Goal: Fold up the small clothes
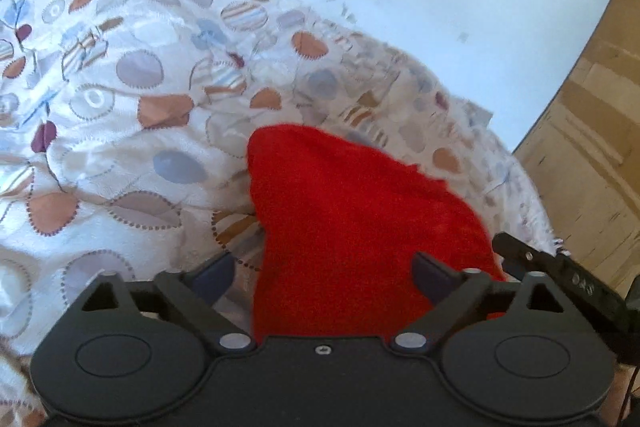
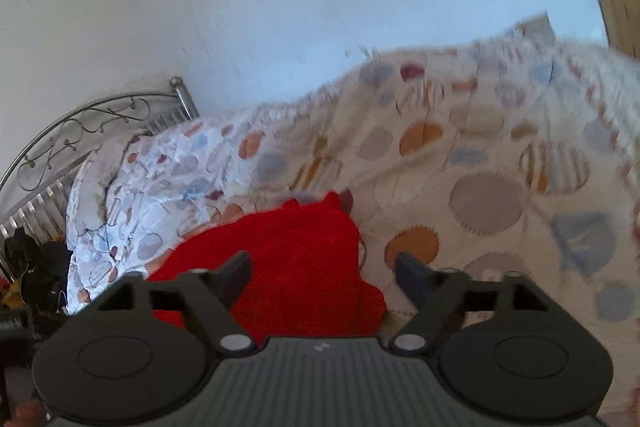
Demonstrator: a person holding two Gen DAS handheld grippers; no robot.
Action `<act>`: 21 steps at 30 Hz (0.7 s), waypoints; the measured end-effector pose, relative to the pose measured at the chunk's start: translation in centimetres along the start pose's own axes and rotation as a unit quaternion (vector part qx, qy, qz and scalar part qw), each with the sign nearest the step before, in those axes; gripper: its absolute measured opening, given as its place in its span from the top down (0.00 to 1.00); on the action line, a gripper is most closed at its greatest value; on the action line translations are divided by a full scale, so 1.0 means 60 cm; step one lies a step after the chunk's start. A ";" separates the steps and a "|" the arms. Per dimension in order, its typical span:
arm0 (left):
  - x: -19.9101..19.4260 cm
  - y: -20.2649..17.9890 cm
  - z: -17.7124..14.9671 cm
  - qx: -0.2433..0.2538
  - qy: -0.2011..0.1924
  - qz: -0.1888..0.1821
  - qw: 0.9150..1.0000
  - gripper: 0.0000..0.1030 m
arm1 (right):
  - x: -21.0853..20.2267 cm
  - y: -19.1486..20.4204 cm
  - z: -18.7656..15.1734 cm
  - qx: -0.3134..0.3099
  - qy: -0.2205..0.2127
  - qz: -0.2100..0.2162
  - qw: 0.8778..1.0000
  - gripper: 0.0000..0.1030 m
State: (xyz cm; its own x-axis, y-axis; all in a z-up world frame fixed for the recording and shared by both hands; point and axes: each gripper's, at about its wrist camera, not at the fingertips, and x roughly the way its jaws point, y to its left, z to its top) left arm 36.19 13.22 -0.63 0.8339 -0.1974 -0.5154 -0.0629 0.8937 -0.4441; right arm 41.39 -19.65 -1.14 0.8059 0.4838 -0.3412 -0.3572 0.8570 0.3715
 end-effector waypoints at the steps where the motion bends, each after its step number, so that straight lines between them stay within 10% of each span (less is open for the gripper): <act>1: -0.012 -0.004 0.000 0.001 -0.005 -0.002 1.000 0.03 | -0.016 0.005 0.002 -0.007 -0.007 -0.001 1.000 0.09; 21: -0.315 -0.115 -0.118 0.133 -0.121 0.053 0.982 0.01 | -0.346 0.133 -0.076 -0.119 -0.108 -0.004 0.987 0.00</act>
State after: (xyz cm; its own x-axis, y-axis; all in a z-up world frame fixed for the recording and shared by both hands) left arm 16.96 7.90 6.98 0.9382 -0.0245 -0.3452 -0.0378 0.9842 -0.1727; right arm 19.65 -22.01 4.96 0.8821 0.4495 -0.1412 -0.4304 0.8907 0.1466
